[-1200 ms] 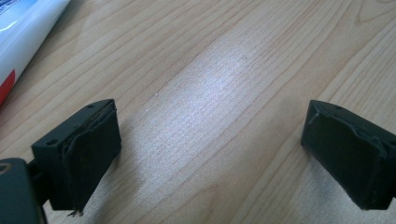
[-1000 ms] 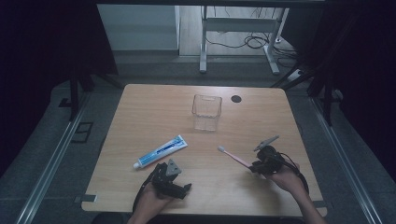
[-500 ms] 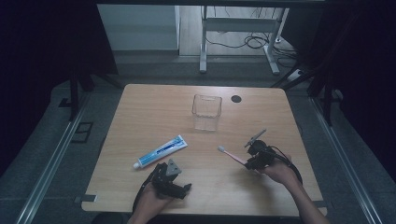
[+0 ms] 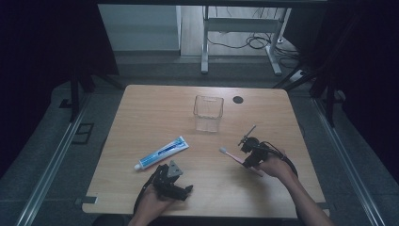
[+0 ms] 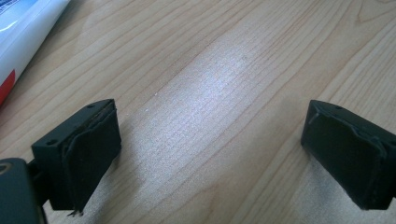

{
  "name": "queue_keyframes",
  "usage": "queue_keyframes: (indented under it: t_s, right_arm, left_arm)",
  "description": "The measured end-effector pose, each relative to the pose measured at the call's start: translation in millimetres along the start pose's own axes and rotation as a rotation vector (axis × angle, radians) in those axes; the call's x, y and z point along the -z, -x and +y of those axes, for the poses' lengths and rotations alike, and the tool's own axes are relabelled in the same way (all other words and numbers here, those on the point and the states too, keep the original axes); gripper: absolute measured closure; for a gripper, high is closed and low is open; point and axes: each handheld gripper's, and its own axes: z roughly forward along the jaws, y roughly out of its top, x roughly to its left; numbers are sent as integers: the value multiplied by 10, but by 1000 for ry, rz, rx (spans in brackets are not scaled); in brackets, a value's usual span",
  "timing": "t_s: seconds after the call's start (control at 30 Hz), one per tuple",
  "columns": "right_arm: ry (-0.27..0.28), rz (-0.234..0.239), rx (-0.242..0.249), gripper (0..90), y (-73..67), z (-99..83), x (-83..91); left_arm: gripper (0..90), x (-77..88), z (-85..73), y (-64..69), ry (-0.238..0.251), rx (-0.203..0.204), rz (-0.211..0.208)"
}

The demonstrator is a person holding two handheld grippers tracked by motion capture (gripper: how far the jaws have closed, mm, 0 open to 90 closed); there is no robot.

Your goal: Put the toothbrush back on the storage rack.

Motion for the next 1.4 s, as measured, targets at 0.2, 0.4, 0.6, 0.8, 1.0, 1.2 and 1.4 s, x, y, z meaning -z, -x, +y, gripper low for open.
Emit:
queue_keyframes:
  t_s: [0.2, 0.4, 0.6, 0.8, 1.0, 1.2, 1.4]
  right_arm:
    - [-42, -15, 25, 752, -18, 105, -48]
    - [-74, -41, 46, 756, -45, 195, -112]
    - [-90, -39, 52, 772, -37, 248, -135]
    - [-101, -39, 31, 783, -19, 241, -127]
    - [-67, -32, 0, 783, 24, 192, -46]
    - [-26, -24, -16, 783, 45, 157, 60]
    - [10, -18, -16, 783, 35, 150, 121]
  left_arm:
    - [47, 0, 0, 0, 0, 0, 0]
    - [47, 0, 0, 0, 0, 0, 0]
    - [47, 0, 0, 0, 0, 0, 0]
    - [47, 0, 0, 0, 0, 0, 0]
    - [47, 0, 0, 0, 0, 0, 0]
    - [47, 0, 0, 0, 0, 0, 0]
    - [47, 0, 0, 1, 0, 1, 0]
